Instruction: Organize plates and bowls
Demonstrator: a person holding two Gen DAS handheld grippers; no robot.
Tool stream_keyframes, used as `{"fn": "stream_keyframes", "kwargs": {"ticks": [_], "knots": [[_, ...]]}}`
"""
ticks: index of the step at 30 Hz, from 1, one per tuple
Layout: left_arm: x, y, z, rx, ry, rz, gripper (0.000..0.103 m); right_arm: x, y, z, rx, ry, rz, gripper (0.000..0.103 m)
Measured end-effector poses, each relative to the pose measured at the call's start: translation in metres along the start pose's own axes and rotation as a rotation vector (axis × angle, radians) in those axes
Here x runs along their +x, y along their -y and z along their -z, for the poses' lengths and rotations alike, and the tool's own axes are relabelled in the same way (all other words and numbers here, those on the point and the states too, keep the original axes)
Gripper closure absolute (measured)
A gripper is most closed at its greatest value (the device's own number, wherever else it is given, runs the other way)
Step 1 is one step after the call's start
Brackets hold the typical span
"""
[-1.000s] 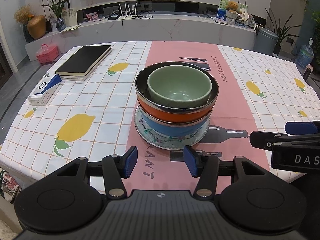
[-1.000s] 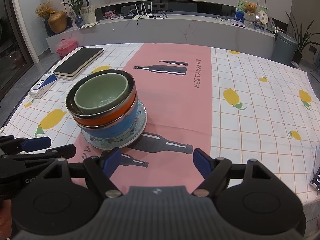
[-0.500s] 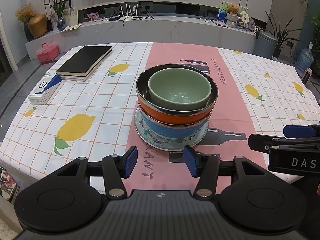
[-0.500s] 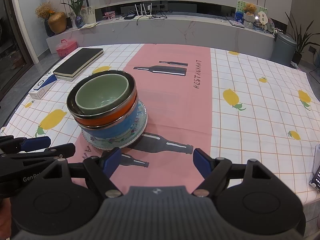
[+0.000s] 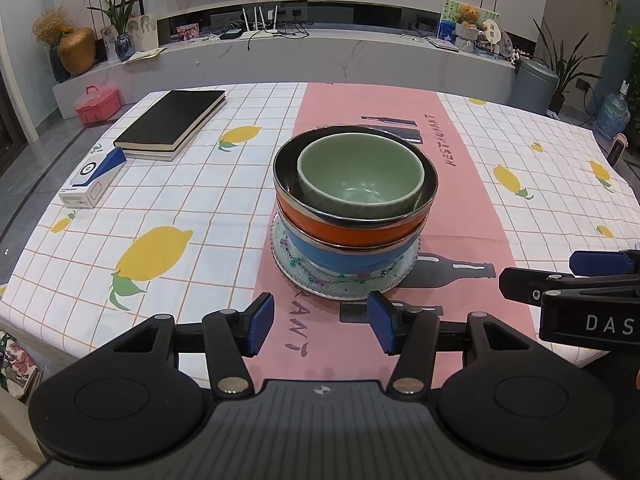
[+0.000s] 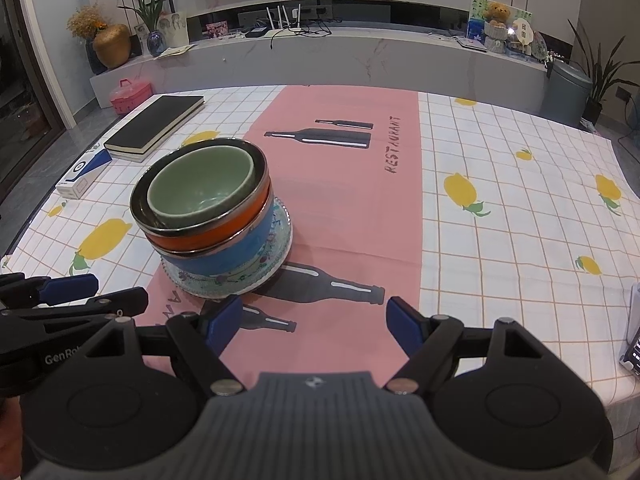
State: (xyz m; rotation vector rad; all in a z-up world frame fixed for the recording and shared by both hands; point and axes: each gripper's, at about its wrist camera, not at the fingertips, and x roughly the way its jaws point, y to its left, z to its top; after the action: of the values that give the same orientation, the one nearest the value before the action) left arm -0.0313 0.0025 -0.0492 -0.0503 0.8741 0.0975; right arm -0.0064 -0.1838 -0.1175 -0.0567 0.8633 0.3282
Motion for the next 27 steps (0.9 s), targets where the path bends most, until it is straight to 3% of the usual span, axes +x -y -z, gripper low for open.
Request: {"fn": "stream_keyframes", "kwargs": {"ticks": [27], "knots": [[-0.0014,0.0006,-0.0008,0.001,0.006,0.005,0.041,0.0021,-0.0014,0.0026,-0.003,-0.008,0.0,0.025]]}}
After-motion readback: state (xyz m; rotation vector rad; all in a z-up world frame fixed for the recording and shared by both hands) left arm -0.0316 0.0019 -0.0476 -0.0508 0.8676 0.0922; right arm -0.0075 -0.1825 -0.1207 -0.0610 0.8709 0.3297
